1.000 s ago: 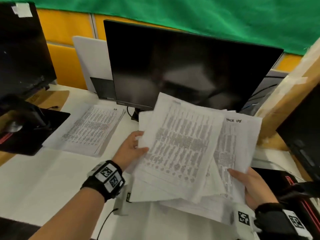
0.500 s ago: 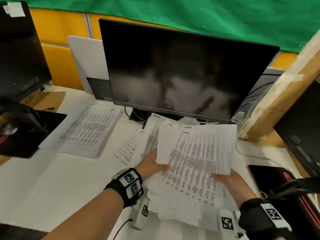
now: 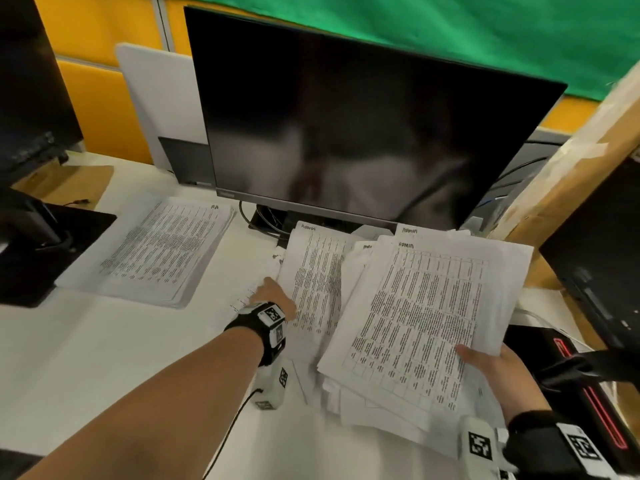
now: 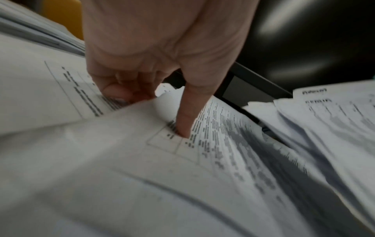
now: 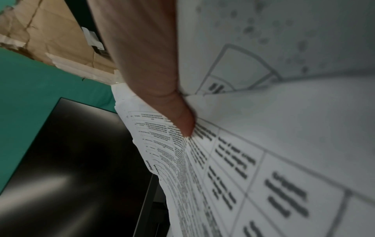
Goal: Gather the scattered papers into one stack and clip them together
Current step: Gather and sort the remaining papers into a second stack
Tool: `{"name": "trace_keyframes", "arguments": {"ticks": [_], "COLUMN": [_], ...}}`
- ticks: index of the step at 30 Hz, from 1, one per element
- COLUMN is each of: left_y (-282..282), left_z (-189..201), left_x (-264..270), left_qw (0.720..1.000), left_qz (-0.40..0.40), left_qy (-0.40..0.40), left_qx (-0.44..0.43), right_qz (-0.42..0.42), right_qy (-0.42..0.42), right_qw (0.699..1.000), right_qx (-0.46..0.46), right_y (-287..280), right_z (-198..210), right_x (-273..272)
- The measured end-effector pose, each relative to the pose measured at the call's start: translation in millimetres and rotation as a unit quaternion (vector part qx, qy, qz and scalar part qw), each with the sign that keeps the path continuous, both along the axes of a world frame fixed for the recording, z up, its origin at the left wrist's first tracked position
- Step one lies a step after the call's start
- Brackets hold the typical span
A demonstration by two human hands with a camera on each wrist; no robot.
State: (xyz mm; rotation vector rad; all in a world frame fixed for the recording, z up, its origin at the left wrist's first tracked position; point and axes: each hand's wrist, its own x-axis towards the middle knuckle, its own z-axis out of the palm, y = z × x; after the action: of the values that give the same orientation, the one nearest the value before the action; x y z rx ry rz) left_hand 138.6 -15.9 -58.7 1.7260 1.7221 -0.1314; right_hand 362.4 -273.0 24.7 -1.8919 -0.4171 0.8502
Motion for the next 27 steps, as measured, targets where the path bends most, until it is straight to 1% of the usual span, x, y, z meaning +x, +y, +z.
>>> {"name": "trace_keyframes", "arguments": {"ticks": [2, 5, 10, 13, 16, 17, 19, 22, 25, 27], "left_y": [5, 7, 5, -2, -10, -15, -23, -36, -47, -51], "left_z": [2, 11, 35, 43, 39, 39, 39, 43, 50, 49], "left_x": [-2, -9, -43, -80, -107, -111, -113, -108, -101, -97], "left_qw": [0.999, 0.997, 0.975, 0.951, 0.909, 0.900, 0.889, 0.881, 0.881, 0.870], "left_qz": [-0.004, -0.003, 0.051, 0.103, 0.154, 0.162, 0.154, 0.110, 0.069, 0.080], "left_qy": [-0.034, -0.077, -0.212, -0.292, -0.386, -0.403, -0.428, -0.452, -0.446, -0.454], "left_qx": [-0.007, 0.030, 0.048, 0.017, -0.027, -0.039, -0.059, -0.089, -0.143, -0.174], "right_qz": [-0.006, -0.020, -0.042, -0.049, -0.037, -0.030, -0.006, 0.021, 0.057, 0.080], "right_qy": [-0.003, -0.002, 0.005, 0.020, 0.033, 0.037, 0.039, 0.038, 0.070, 0.086], "right_qw": [1.000, 1.000, 0.999, 0.999, 0.999, 0.999, 0.999, 0.999, 0.994, 0.991], "right_qx": [0.000, 0.001, 0.006, 0.010, 0.015, 0.021, 0.032, 0.033, 0.057, 0.068], "right_y": [-3, -9, -16, -15, -7, -3, 9, 25, 39, 44], "right_z": [-1, -1, 2, 2, -2, -2, -1, 1, 3, 6], "right_x": [3, 9, 20, 19, 14, 10, 0, -17, -35, -49]}}
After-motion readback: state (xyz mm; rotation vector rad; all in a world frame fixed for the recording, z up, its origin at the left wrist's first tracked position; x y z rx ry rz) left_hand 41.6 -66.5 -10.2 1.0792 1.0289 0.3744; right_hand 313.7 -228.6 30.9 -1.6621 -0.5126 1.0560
